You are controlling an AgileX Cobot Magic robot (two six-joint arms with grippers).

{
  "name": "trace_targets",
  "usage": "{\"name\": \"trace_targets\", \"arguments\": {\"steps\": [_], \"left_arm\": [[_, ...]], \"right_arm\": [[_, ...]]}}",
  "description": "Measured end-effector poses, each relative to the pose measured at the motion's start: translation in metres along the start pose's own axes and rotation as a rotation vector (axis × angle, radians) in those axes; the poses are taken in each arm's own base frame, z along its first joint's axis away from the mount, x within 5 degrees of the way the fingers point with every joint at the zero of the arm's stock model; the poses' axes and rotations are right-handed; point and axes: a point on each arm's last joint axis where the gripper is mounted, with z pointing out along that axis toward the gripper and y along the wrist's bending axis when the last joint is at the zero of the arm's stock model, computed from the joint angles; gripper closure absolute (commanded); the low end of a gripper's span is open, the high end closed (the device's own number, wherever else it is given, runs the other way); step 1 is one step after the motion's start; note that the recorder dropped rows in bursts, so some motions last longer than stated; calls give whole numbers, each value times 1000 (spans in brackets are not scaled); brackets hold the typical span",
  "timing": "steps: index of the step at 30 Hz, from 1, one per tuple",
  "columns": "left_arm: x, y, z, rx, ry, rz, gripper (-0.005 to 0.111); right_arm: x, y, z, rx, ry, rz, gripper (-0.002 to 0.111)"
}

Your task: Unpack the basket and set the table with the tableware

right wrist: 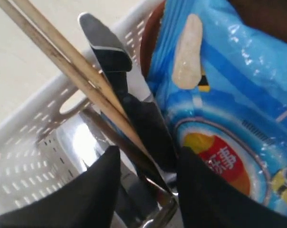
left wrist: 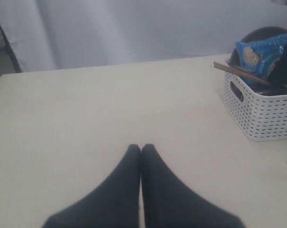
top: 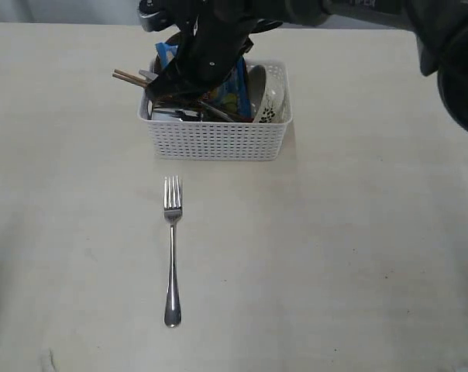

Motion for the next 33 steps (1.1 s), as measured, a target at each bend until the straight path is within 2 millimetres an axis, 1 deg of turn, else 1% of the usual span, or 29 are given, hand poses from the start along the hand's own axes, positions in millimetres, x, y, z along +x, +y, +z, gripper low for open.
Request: {"name": "trace_targets", "arguments": {"steps": [2,8,10,12,15,19,25,27,29,31,33], "left_arm": [[0,0,0,0,0,0,107],[0,0,0,0,0,0,107],[0,0,0,0,0,0,107],[0,0,0,0,0,0,107],[0,0,0,0,0,0,107],[0,0,0,0,0,0,107],[0,0,0,0,0,0,107],[0,0,0,0,0,0,107],[0,0,0,0,0,0,107],[0,0,0,0,0,0,107],[0,0,0,0,0,0,107]], "right_arm": [[1,0,4,-1,7,1,70],[1,-1,3,5,4,-22,71],[1,-1,5,4,8,-23,75],[1,-1,6,4,8,-24,85],[2,-1,7,4,12,-26,107],[3,-1,7,7,27,-42,109],[2,-1,-2,10,33,-61,109],[-1,-1,-8,12,21,-81,108],[-2,-1,-12,12,14,-114,102],[-2,0,-14,5,20,-142,87],[-1,2,-14,-3,26,-163,67]]}}
